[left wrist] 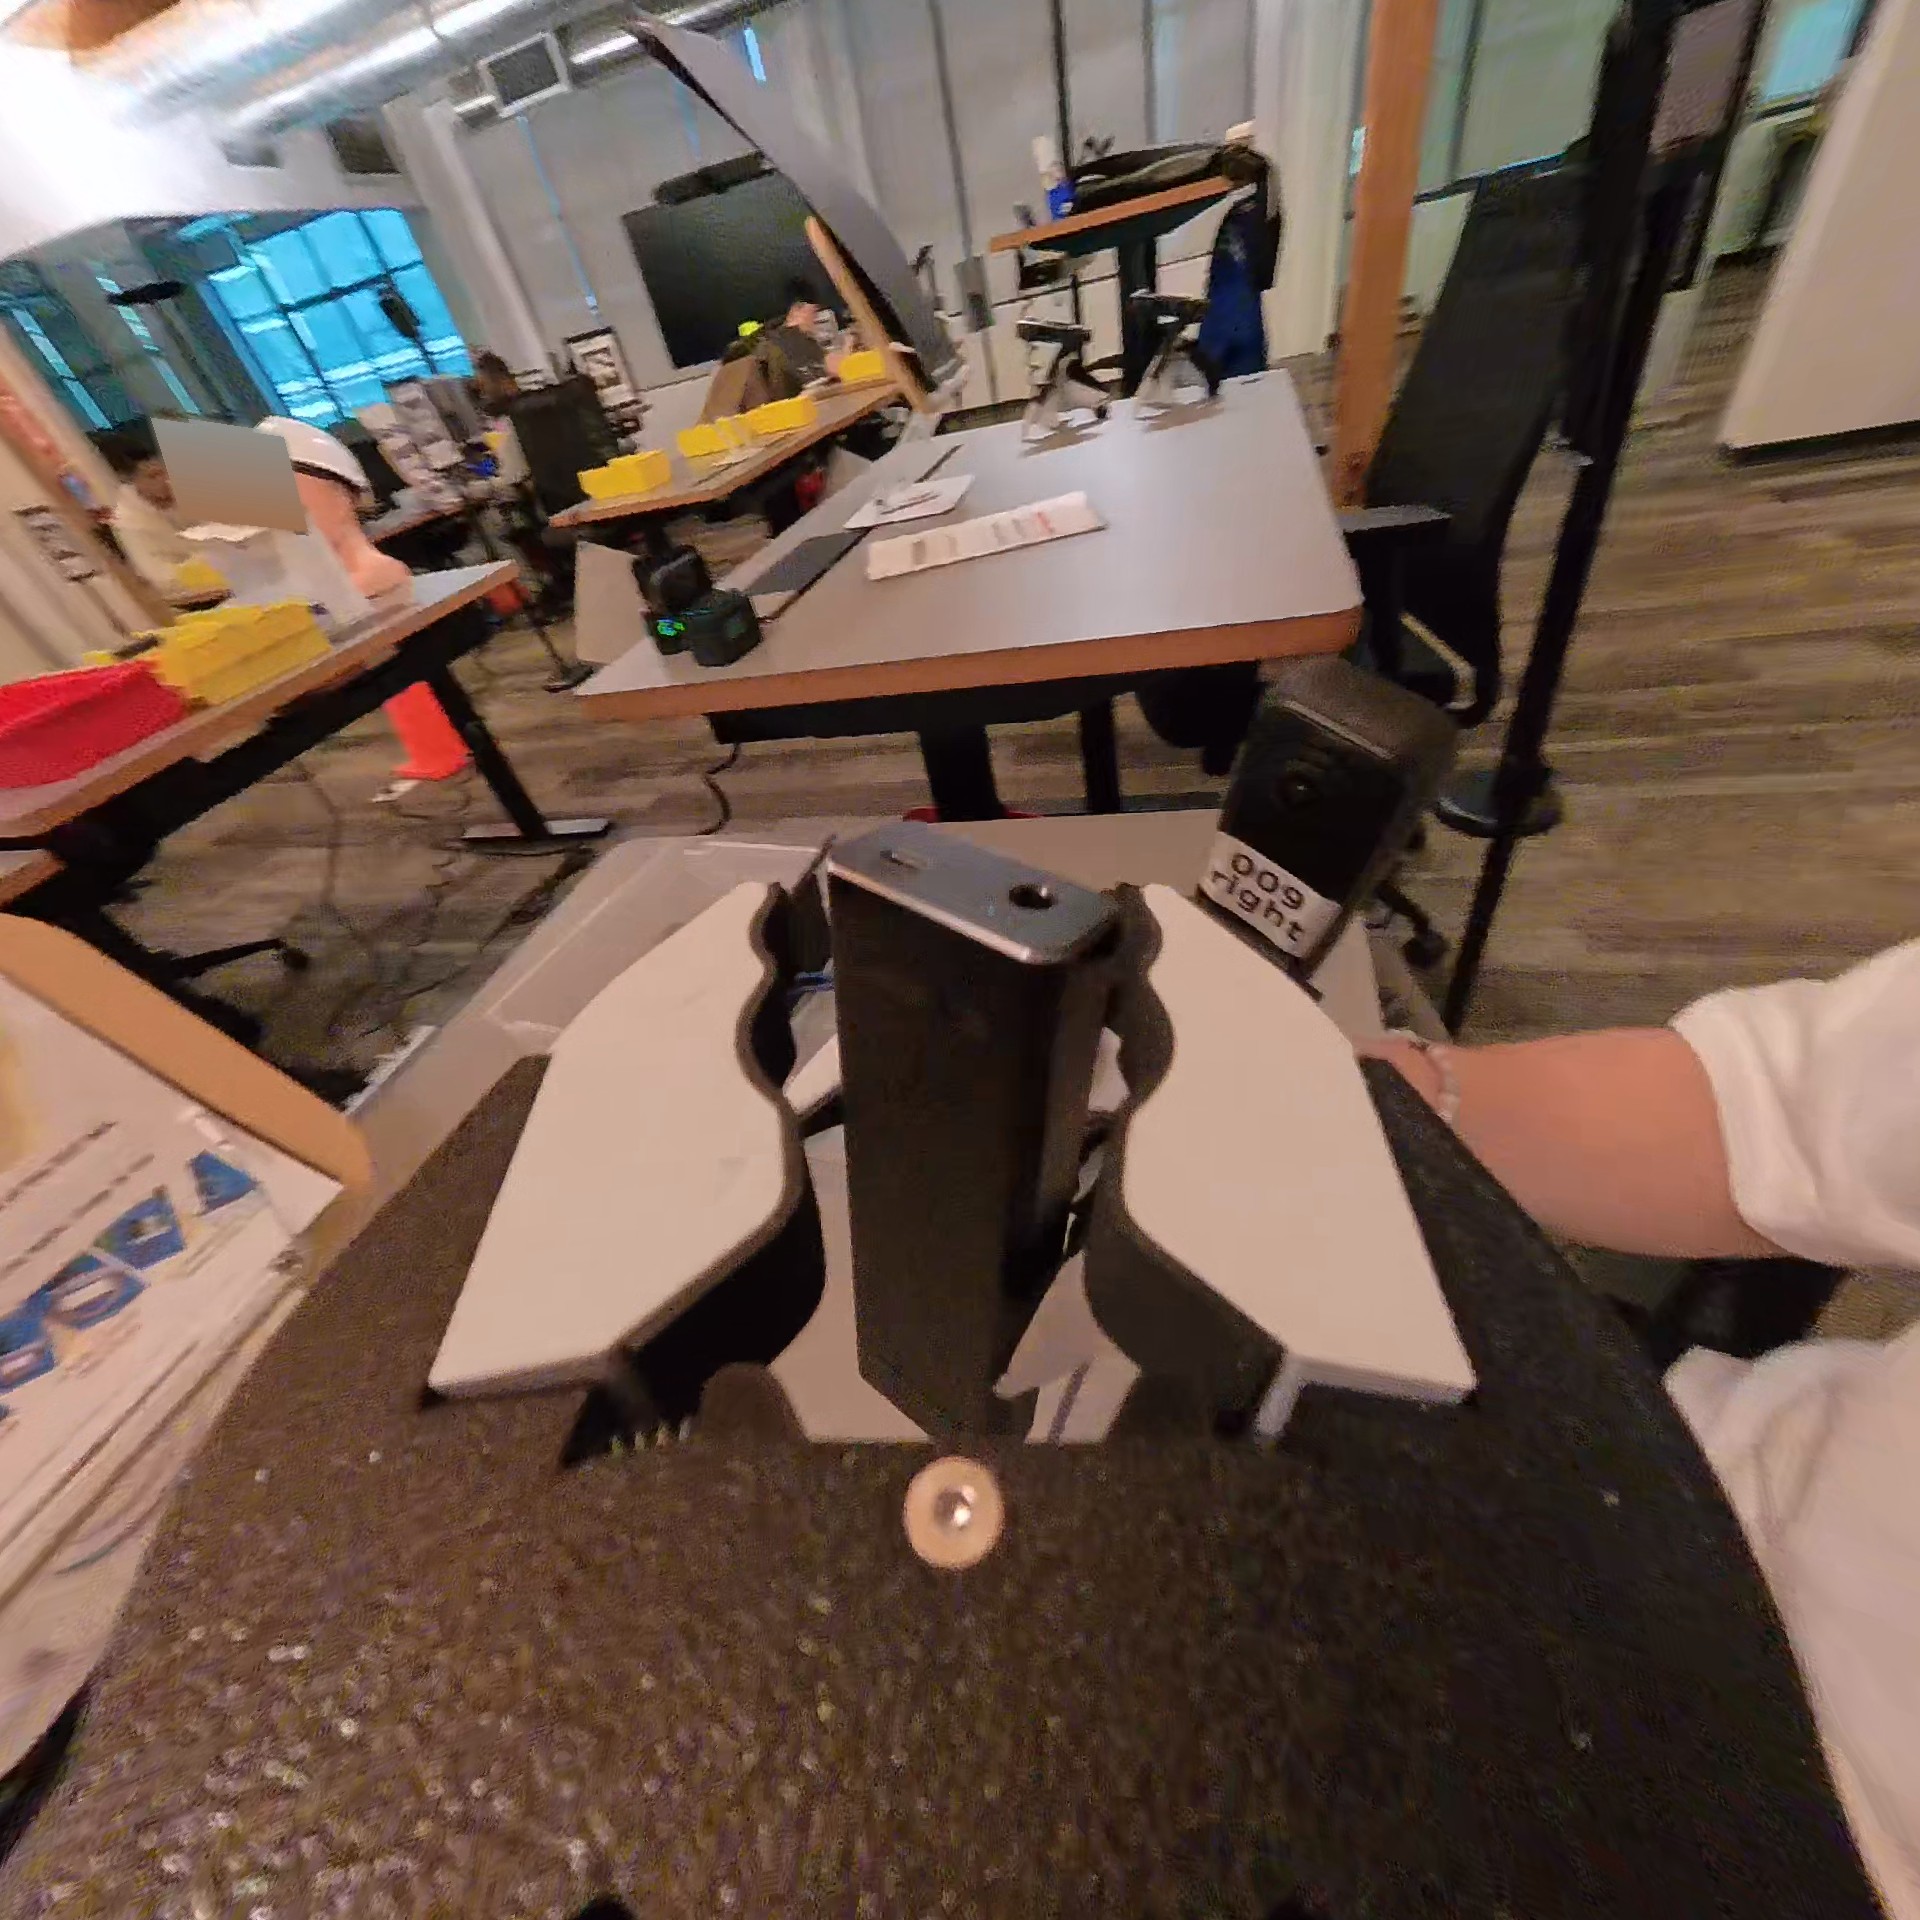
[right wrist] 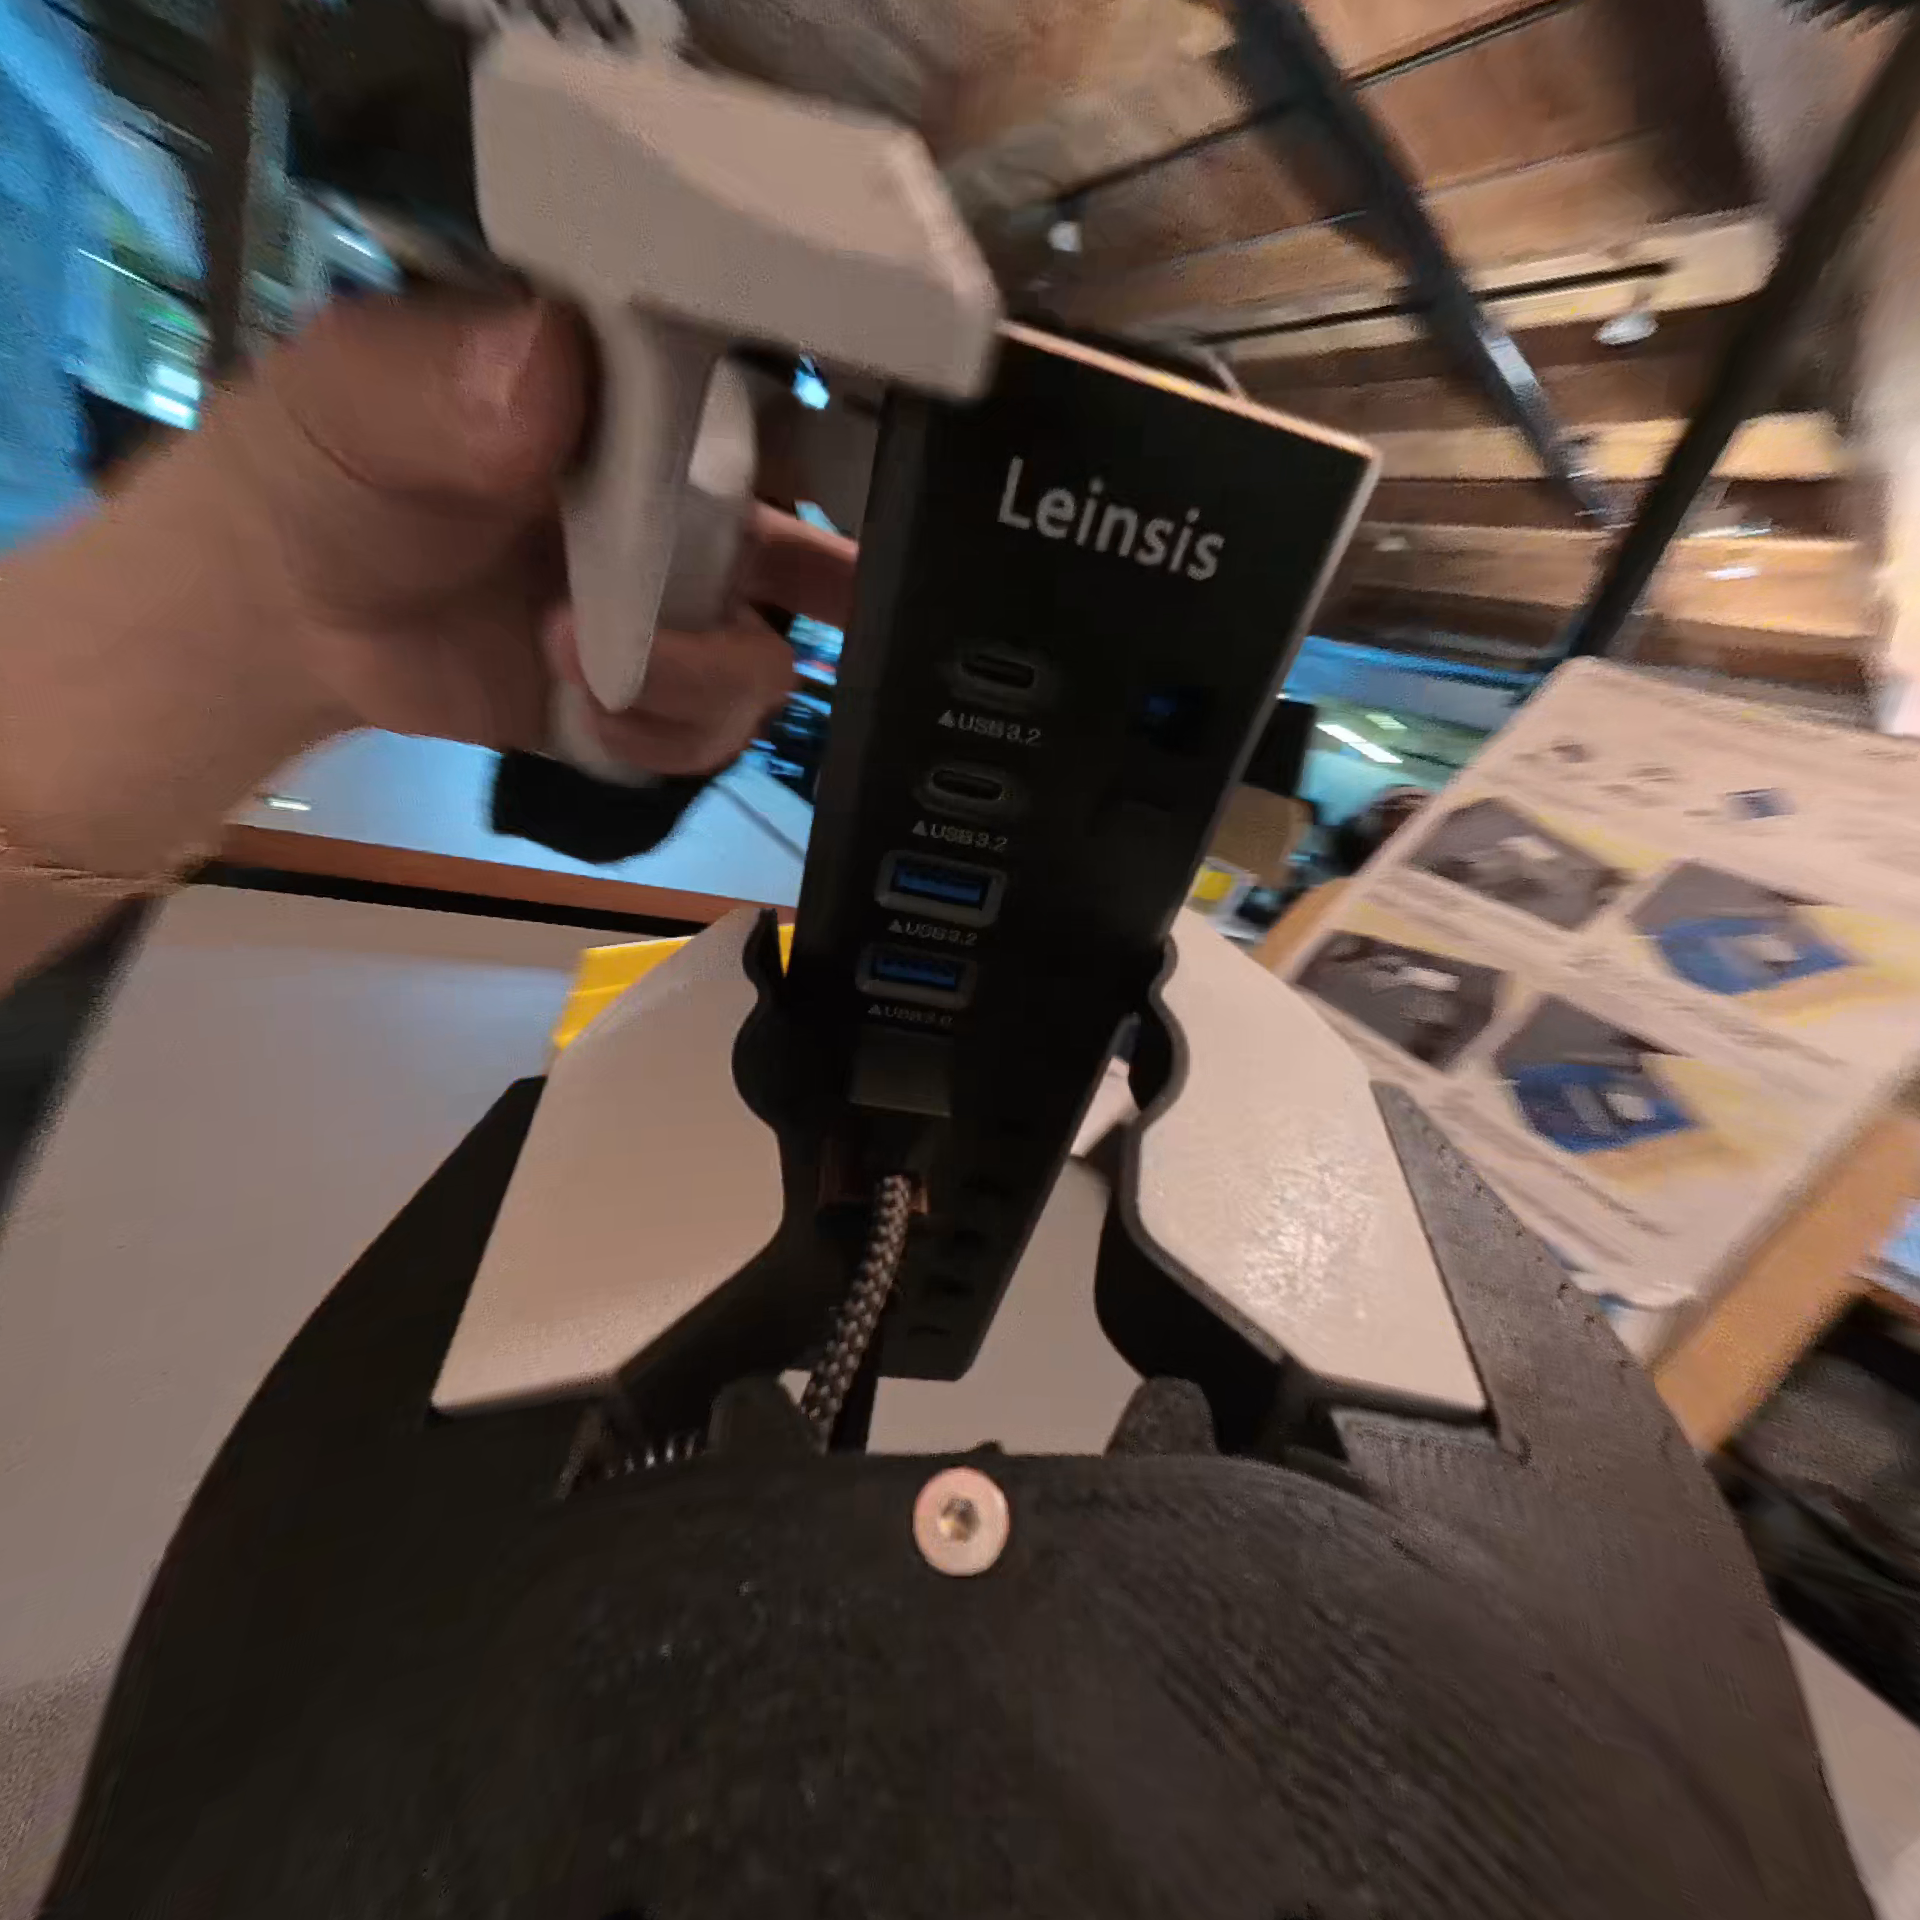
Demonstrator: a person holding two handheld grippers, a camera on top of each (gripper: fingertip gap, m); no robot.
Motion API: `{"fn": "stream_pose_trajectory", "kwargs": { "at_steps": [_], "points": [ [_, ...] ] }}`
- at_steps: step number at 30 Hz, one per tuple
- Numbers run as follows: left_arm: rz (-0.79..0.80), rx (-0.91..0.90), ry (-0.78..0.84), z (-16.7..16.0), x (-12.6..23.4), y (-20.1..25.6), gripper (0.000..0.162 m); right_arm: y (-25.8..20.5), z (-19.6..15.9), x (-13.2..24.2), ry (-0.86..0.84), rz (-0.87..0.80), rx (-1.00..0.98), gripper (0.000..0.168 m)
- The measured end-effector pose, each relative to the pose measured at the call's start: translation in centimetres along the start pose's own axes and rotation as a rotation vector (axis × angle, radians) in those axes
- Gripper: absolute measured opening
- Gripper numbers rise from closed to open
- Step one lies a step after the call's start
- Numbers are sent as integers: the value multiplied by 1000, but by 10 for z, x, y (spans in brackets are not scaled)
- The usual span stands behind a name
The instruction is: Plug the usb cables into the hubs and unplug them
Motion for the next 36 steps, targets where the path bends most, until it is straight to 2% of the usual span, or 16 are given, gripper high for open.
{"fn": "stream_pose_trajectory", "kwargs": {
  "at_steps": [4, 8, 9, 11, 12, 13, 16, 19, 23, 29, 34, 36],
  "points": [
    [-218, 105, 21, -42, 9, 3, 72, -24, -14, 8, -10, 250, -166, 66],
    [-364, 135, -38, -81, -4, 20, 80, -44, -44, 8, -149, 375, -190, 65],
    [-360, 120, -55, -90, -10, 22, 70, -48, -50, 6, -176, 375, -175, 65],
    [-325, 95, -95, -103, -19, 22, 71, -51, -62, 6, -242, 358, -165, 65],
    [-288, 70, -114, -107, -20, 19, 61, -46, -69, 7, -259, 331, -170, 65],
    [-259, 49, -117, -108, -21, 16, 61, -42, -71, 9, -245, 317, -162, 65],
    [-276, 114, -61, -100, -27, 14, 61, -36, -65, 16, -195, 341, -233, 64],
    [-240, 110, -17, -84, -30, 6, 60, -23, -61, 22, -146, 280, -198, 63],
    [-229, 48, 75, -39, -28, 4, 60, -21, -66, 31, -199, 271, -106, 65],
    [-306, 44, 226, 23, -31, 16, 60, -13, -15, 35, 13, 143, 18, 58],
    [-328, 29, 234, 29, -34, 21, 60, -7, -8, 46, -25, 136, 65, 58],
    [-348, 50, 245, 26, -35, 23, 60, -1, 7, 49, 98, 93, -4, 64]
  ]
}}
Point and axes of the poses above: each gripper's, where its closed fingertips meet, x back along the fingers, z out of its top, y = z × x across the jaws, the point moved 2 cm from there along x, back along the fingers, and after that the axes turned 4 degrees about -y, right-handed, at the moved point
